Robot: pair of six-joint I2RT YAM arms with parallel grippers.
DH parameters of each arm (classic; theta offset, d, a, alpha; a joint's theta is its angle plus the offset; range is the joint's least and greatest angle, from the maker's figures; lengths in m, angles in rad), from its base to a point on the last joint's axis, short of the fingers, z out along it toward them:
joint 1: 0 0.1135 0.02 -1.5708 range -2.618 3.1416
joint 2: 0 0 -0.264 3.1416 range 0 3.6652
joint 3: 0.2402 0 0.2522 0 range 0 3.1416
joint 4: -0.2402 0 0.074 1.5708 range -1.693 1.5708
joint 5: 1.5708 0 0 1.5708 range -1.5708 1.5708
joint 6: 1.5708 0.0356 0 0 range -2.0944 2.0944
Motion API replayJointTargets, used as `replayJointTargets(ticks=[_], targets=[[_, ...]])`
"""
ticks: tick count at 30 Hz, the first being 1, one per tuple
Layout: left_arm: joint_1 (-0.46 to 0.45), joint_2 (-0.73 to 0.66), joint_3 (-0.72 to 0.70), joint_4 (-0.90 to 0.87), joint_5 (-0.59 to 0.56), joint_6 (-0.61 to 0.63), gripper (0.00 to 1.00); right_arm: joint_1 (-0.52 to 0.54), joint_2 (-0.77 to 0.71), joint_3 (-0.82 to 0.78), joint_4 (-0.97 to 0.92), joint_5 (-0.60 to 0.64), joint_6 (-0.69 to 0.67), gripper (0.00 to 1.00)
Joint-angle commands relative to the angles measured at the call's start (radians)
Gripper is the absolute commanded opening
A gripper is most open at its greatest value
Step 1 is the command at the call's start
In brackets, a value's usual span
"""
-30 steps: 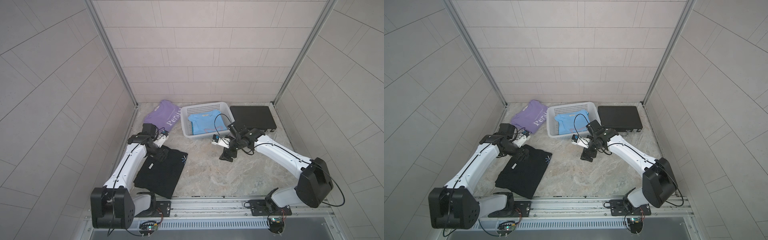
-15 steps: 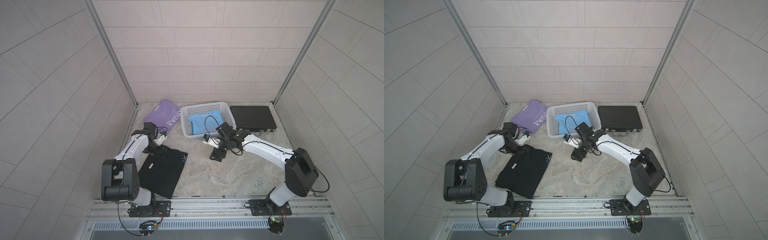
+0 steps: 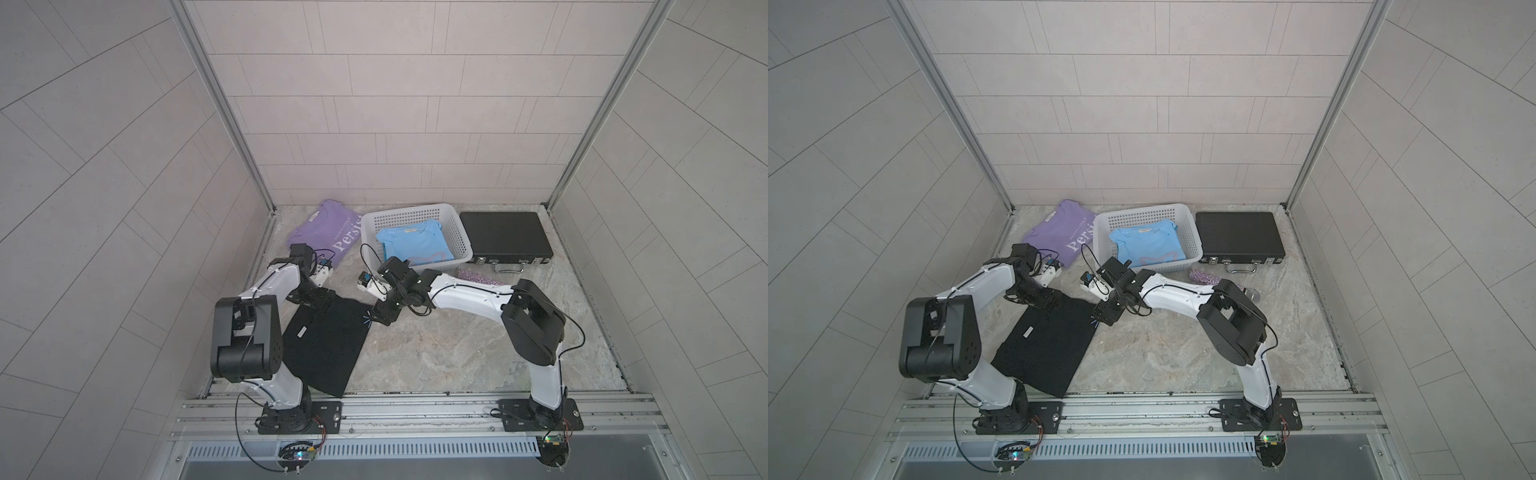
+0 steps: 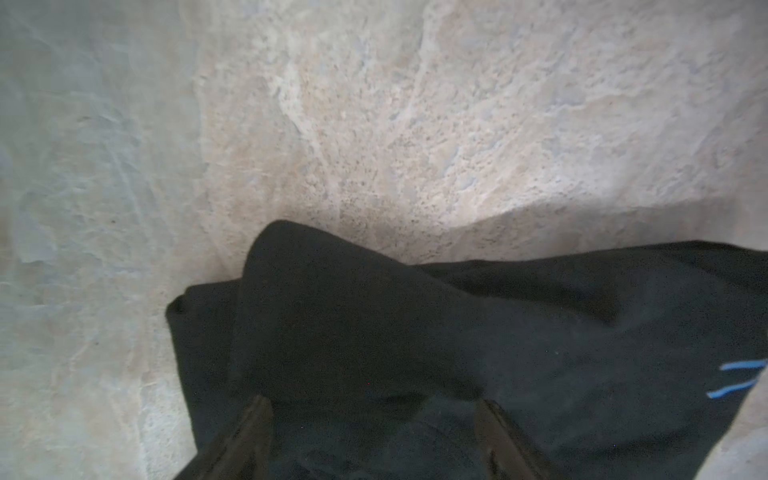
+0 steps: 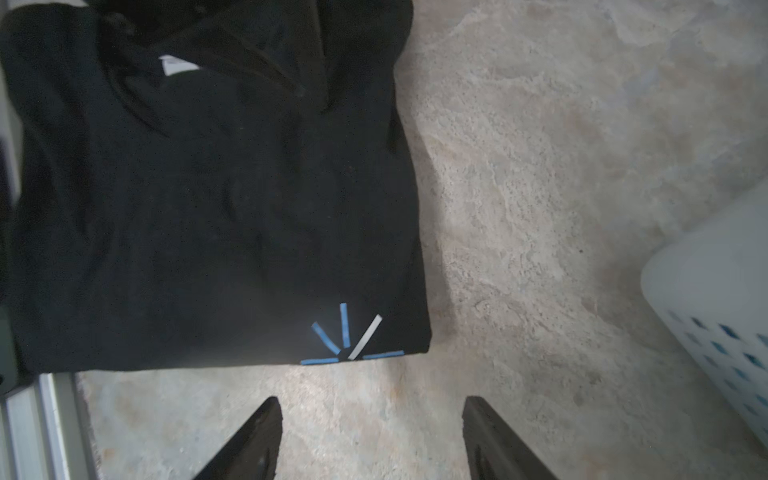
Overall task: Put the folded t-shirts into the basket
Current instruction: Adjust the T-shirt at the center of the board.
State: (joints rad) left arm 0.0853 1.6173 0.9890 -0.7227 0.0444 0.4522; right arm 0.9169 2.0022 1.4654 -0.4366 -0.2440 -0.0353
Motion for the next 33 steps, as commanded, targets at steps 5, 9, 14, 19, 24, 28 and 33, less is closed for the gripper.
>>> replayJointTargets(ticks=[5,9,14,19,24,28,33], targets=[[0.034,-0.028,-0.009,0.03,0.086,-0.044,0.79,0.009,0.104,0.094,0.003,0.027,0.028,0.72],[0.038,-0.043,-0.019,0.037,0.065,-0.038,0.79,0.011,0.147,0.125,-0.013,-0.002,0.022,0.64],[0.039,-0.069,-0.015,0.02,0.071,-0.034,0.79,0.008,0.173,0.149,-0.056,-0.024,-0.006,0.41],[0.039,-0.096,-0.004,-0.004,0.066,-0.016,0.79,-0.039,0.144,0.122,-0.112,-0.021,-0.027,0.1],[0.039,-0.105,0.016,-0.042,0.106,-0.001,0.79,-0.087,0.039,-0.017,-0.116,0.023,-0.06,0.01],[0.038,-0.105,0.033,-0.06,0.144,0.01,0.8,-0.172,-0.076,-0.174,-0.136,0.068,-0.115,0.0],[0.033,-0.1,0.043,-0.065,0.18,0.016,0.8,-0.304,-0.239,-0.379,-0.147,0.12,-0.219,0.01]])
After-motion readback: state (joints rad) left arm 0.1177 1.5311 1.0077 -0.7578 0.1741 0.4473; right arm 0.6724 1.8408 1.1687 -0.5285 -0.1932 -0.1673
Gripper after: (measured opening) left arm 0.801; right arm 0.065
